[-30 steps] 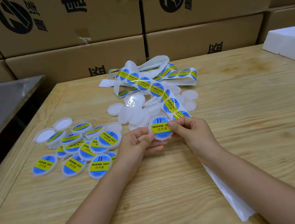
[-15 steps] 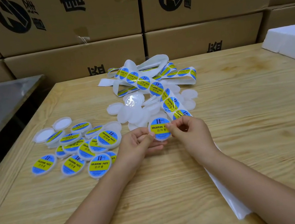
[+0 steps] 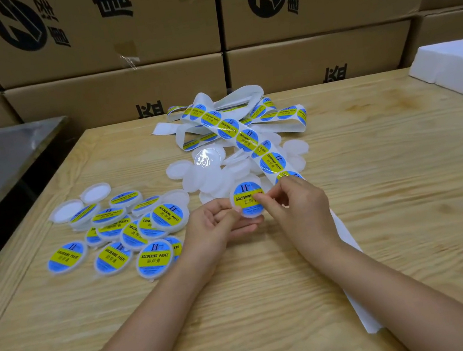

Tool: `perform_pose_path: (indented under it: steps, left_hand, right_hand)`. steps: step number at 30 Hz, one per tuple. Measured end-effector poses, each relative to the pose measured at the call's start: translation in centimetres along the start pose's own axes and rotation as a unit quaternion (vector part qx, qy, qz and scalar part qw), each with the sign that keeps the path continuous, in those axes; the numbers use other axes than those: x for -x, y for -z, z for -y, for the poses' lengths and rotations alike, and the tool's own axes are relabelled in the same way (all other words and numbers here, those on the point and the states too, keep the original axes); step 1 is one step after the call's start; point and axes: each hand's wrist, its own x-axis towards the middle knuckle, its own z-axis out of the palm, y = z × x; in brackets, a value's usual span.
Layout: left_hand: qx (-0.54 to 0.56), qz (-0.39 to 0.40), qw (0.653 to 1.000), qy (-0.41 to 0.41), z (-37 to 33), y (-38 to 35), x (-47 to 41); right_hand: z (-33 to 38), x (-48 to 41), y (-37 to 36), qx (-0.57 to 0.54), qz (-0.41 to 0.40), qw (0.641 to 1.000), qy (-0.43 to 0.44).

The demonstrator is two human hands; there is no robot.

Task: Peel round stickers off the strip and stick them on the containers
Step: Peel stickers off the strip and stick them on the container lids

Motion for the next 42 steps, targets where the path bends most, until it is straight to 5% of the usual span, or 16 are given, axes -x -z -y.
perform_pose_path:
  steps: [7,10,13,17,23,33,42]
  left_hand:
    - [0.032,0.009,0.999,0.022,0.0,0.4,-0.2]
    - [0.037,0.019,0.999,0.025,0.0,0.5,-0.3]
    - [0.032,0.034,0.998,0.031,-0.1,0.6,-0.3]
    - [0.007,0.063,0.998,0.014,0.0,0.6,-0.1]
    - [-0.046,0.089,0.995,-0.004,0.2,0.2,0.2]
    - [-0.029,0.055,0.998,-0.027,0.4,0.0,0.1]
    - [0.029,0.045,0.999,0.003,0.2,0.6,-0.4]
  right_hand:
    - [0.2,-0.1,0.0,0.002,-0.009,1.000,-0.018]
    - [0.0,-0.4,0.3,-0.071,0.026,0.993,-0.095]
    - [-0.1,-0.1,0.1,-0.144,0.073,0.984,-0.079]
    - [-0.1,0.2,-0.3,-0.216,0.042,0.966,-0.137]
    - [-0.1,0.4,-0.8,-0.188,-0.008,0.971,-0.148]
    - [0.3,0.4,-0.8,-0.211,0.095,0.956,-0.180]
    - [-0.3,0.1,-0.2,-0.214,0.063,0.971,-0.085]
